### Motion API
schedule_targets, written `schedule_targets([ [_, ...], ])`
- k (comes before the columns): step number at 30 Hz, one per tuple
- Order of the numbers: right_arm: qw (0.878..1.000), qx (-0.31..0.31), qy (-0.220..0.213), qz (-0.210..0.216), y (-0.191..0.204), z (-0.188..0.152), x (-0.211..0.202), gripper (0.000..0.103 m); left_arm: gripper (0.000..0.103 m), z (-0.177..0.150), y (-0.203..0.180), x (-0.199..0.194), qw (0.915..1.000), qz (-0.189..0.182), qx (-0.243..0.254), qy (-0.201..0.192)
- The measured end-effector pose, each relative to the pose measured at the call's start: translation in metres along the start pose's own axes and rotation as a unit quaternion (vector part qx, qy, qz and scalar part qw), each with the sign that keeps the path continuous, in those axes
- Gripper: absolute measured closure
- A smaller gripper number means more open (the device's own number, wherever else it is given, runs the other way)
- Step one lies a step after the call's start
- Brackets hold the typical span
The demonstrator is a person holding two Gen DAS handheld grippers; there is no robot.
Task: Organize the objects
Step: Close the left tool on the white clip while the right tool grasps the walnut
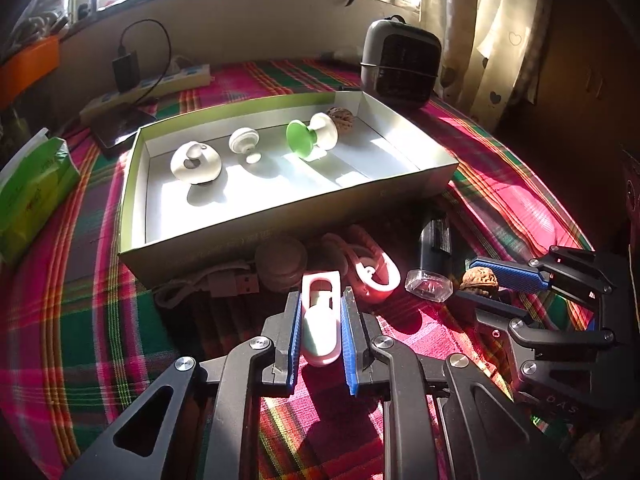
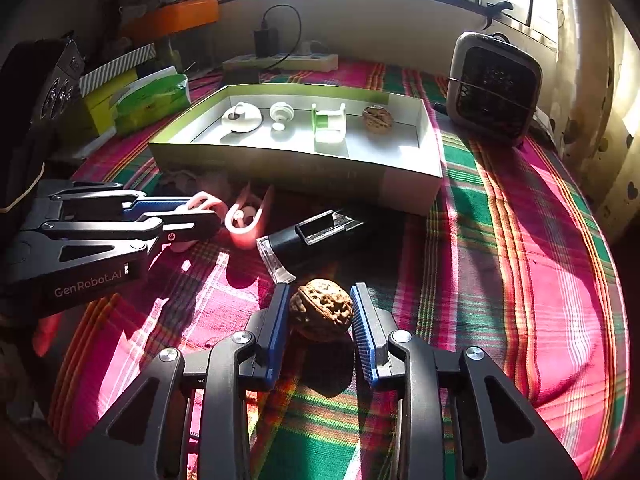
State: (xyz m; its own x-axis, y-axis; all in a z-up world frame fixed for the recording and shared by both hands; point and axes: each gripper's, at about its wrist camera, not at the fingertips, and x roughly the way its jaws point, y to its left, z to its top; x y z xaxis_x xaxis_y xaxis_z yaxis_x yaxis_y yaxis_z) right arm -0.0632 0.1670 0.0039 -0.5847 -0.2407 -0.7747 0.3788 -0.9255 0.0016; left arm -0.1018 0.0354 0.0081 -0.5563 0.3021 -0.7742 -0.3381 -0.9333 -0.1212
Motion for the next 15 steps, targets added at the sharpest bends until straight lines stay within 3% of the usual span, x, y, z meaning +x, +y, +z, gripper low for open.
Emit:
schedule_targets([
  [15, 1.0, 0.0, 0.0, 0.0, -0.0008, -0.0001, 0.0003, 0.071, 0.087, -0.0006, 0.0005, -0.0011, 1.0, 0.002, -0.002, -0.001],
])
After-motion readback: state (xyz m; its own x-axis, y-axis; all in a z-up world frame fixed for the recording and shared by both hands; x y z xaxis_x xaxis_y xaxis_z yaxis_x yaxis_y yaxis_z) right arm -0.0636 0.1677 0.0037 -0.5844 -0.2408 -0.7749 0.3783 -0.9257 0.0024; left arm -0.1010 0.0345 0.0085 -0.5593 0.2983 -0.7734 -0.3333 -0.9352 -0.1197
